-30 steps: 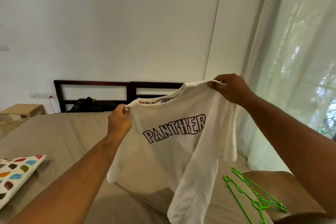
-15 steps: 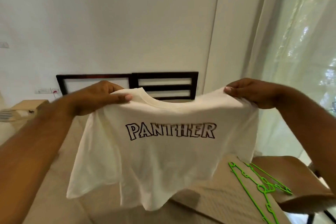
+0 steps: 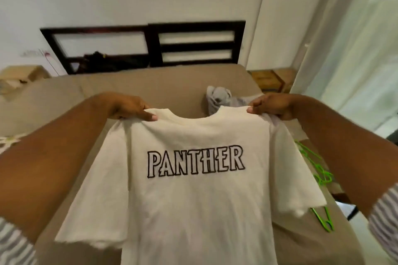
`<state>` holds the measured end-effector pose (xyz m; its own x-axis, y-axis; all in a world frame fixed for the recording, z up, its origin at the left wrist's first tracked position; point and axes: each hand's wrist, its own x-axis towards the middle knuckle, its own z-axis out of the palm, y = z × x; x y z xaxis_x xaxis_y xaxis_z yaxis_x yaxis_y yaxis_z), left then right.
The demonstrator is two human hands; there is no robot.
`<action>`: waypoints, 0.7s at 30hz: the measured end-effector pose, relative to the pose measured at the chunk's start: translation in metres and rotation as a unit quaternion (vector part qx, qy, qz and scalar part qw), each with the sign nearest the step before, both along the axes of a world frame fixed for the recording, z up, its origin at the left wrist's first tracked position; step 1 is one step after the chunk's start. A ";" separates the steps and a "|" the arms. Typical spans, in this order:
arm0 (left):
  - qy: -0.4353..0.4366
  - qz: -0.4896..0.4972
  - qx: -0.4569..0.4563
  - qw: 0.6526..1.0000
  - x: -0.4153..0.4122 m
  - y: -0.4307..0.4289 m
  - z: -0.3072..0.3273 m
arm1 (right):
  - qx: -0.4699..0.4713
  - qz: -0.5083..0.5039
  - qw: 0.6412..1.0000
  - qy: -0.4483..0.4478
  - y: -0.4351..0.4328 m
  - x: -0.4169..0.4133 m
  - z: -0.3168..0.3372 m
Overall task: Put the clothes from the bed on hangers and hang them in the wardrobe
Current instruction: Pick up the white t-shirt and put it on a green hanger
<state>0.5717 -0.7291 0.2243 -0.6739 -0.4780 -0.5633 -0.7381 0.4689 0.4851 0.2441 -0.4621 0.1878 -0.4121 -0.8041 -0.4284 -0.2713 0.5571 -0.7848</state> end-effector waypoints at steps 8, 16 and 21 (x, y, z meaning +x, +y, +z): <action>0.106 0.045 -0.382 0.917 -0.062 0.045 -0.356 | -0.015 -0.072 0.943 0.325 -0.055 0.005 -0.317; 0.031 0.026 -0.314 0.948 0.014 0.220 -0.530 | 0.053 0.014 0.905 0.421 0.063 0.110 -0.518; 0.019 0.052 -0.314 0.948 0.013 0.224 -0.536 | 0.045 0.015 0.919 0.392 0.061 0.115 -0.525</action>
<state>0.5847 -0.5050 -0.3115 -0.6196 -0.7753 -0.1224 -0.7832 0.6004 0.1619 0.3590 -0.4015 -0.3373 -0.6006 -0.7960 -0.0755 -0.7498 0.5935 -0.2925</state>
